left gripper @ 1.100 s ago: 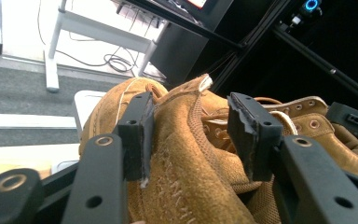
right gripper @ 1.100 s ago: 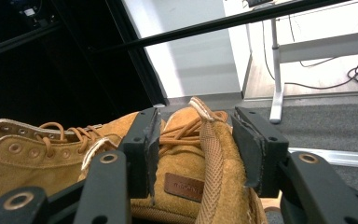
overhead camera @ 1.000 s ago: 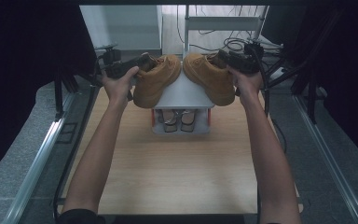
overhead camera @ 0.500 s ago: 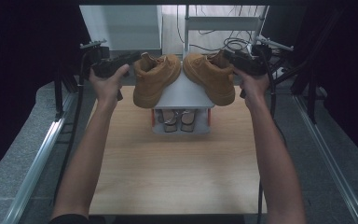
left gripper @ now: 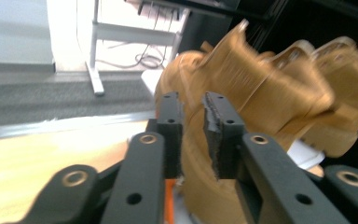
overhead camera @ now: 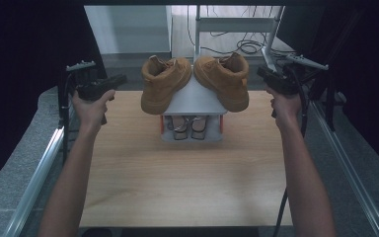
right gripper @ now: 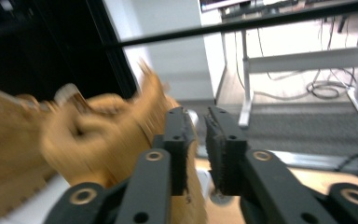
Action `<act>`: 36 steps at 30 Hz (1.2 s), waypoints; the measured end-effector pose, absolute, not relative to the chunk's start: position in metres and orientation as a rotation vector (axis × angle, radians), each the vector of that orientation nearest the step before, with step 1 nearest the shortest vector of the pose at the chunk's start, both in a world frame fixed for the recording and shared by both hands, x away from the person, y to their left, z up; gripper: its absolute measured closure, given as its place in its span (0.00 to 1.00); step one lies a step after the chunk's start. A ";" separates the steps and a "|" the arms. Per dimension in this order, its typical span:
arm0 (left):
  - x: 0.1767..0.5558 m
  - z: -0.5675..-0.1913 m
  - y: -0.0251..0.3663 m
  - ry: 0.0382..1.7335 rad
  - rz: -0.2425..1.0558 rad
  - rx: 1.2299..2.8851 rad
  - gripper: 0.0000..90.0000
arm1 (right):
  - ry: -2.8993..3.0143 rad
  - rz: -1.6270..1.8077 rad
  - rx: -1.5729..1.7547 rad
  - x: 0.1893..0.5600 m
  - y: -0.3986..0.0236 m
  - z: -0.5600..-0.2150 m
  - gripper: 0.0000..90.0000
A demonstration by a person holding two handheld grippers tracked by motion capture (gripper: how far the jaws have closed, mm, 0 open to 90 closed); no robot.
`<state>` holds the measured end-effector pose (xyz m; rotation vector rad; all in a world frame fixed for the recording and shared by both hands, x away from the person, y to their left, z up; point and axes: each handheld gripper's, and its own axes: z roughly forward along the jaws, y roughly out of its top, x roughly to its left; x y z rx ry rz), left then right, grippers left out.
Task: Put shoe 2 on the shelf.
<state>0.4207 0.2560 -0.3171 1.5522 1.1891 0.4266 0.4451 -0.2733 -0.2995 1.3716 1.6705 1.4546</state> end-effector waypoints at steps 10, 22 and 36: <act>0.428 -0.352 0.254 1.235 0.392 1.618 0.98 | 1.757 1.335 1.417 0.454 -0.282 -0.347 0.99; 0.438 -0.368 0.237 1.255 0.403 1.679 1.00 | 1.796 1.269 1.424 0.461 -0.277 -0.368 0.99; 0.435 -0.364 0.220 1.211 0.382 1.685 1.00 | 1.813 1.174 1.323 0.452 -0.251 -0.370 0.99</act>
